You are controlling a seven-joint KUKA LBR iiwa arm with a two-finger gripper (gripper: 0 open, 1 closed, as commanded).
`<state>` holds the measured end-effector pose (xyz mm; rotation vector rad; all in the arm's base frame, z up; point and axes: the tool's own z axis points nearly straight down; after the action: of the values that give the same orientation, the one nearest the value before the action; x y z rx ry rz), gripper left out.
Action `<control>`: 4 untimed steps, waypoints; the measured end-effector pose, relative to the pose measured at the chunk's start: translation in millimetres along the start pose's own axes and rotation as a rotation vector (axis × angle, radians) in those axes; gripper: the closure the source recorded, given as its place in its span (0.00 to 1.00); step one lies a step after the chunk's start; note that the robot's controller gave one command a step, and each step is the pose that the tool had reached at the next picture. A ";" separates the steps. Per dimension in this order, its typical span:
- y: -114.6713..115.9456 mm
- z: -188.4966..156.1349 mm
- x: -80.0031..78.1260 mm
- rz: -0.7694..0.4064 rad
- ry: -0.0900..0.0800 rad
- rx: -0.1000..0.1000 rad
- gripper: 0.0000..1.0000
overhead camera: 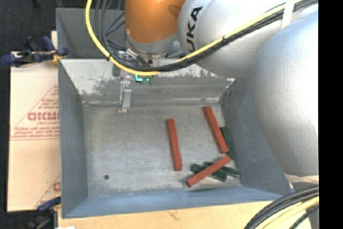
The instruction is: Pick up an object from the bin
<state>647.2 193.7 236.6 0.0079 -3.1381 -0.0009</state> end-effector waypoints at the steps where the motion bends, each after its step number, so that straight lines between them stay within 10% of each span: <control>1: -27.7 75.4 69.7 0.137 0.004 0.003 0.00; 2: -67.5 95.6 37.2 0.103 -0.009 0.002 0.00; 3: -157.8 100.3 35.9 0.019 -0.006 0.005 0.00; 4: -187.9 166.4 50.7 -0.809 -0.003 0.002 0.00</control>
Offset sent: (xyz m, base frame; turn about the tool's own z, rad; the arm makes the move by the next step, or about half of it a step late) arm -0.0675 -0.0256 -0.0716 0.1371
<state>596.9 5.6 70.3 1.2439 -2.8851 0.0003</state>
